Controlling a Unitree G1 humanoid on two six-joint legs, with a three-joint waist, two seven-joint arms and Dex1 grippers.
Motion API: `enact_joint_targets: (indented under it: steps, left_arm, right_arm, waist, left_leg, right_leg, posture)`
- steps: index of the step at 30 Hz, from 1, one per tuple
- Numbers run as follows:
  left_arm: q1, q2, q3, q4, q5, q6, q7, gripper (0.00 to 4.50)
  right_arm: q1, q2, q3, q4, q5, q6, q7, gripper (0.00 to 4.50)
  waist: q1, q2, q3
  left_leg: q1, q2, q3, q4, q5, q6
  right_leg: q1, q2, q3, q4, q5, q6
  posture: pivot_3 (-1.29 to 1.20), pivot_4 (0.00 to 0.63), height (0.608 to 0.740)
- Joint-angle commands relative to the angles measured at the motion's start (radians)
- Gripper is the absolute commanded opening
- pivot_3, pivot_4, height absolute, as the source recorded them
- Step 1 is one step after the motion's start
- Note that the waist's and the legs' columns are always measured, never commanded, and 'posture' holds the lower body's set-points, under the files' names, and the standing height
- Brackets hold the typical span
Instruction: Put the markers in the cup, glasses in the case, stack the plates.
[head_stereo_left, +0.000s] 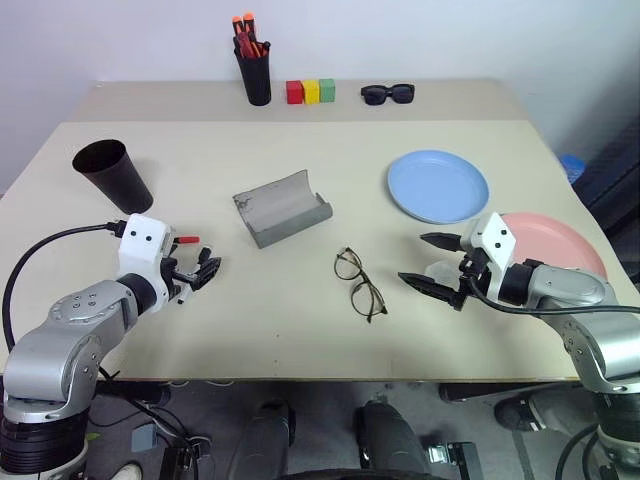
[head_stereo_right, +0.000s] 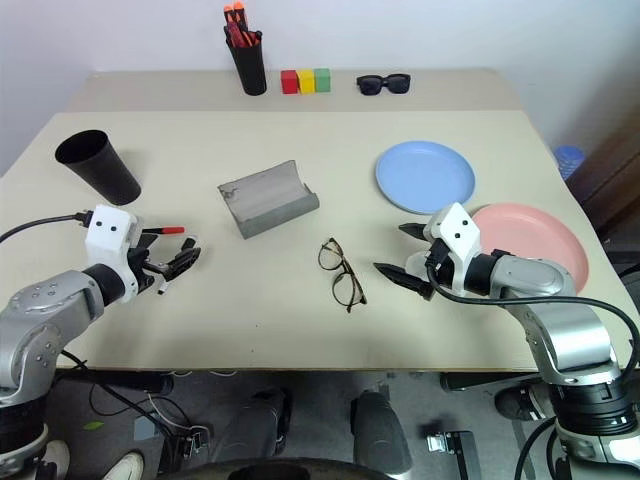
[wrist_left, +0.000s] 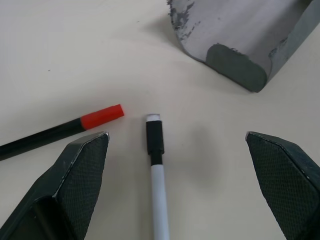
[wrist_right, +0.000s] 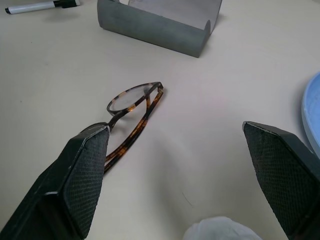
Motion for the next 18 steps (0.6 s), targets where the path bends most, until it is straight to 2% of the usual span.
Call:
enact_joint_targets:
  steps: [1, 4, 5, 8, 18]
  left_arm:
    - [0.0, 0.012, 0.021, -0.03, 0.008, -0.019, -0.003, 4.5]
    - [-0.166, -0.043, -0.107, -0.011, -0.013, 0.061, 0.023, 4.5]
    - [-0.188, -0.05, -0.122, -0.009, -0.014, 0.075, 0.027, 4.5]
    - [-0.302, -0.079, -0.089, 0.113, 0.022, 0.27, 0.119, 4.5]
    - [-0.339, -0.077, -0.076, 0.108, 0.038, 0.361, 0.136, 4.5]
  right_arm:
    - [-0.013, -0.01, -0.023, -0.015, 0.005, -0.012, 0.001, 4.34]
    - [-0.04, 0.088, 0.104, -0.144, 0.053, 0.049, -0.034, 4.34]
    - [-0.043, 0.101, 0.118, -0.16, 0.057, 0.06, -0.038, 4.34]
    - [-0.086, 0.138, 0.171, -0.193, 0.033, 0.094, -0.079, 4.34]
    - [-0.113, 0.15, 0.191, -0.188, 0.026, 0.112, -0.105, 4.34]
  waist:
    - [-0.001, 0.0, 0.0]
    - [0.003, -0.001, 0.0]
    - [0.003, -0.001, 0.0]
    - [-0.004, -0.001, 0.0]
    - [-0.003, -0.001, 0.001]
  left_leg:
    - [0.0, 0.0, 0.0, -0.001, 0.0, 0.0]
    - [0.0, 0.0, -0.001, 0.0, 0.0, 0.0]
    - [0.0, 0.0, -0.002, 0.0, 0.0, 0.0]
    - [0.0, -0.001, -0.002, 0.001, 0.0, -0.001]
    - [-0.001, -0.001, -0.002, -0.002, 0.0, -0.001]
  right_leg:
    - [0.0, 0.0, 0.0, 0.0, 0.0, 0.0]
    - [-0.001, 0.001, 0.0, 0.001, 0.0, 0.0]
    - [0.0, 0.001, -0.002, 0.001, 0.0, 0.0]
    - [0.0, 0.001, -0.002, 0.001, 0.0, 0.0]
    - [-0.002, 0.001, -0.002, 0.001, 0.001, 0.0]
  posture:
    - [0.0, 0.15, 0.74]
    - [0.0, 0.15, 0.74]
    - [0.0, 0.15, 0.74]
    - [0.0, 0.15, 0.74]
    - [0.0, 0.15, 0.74]
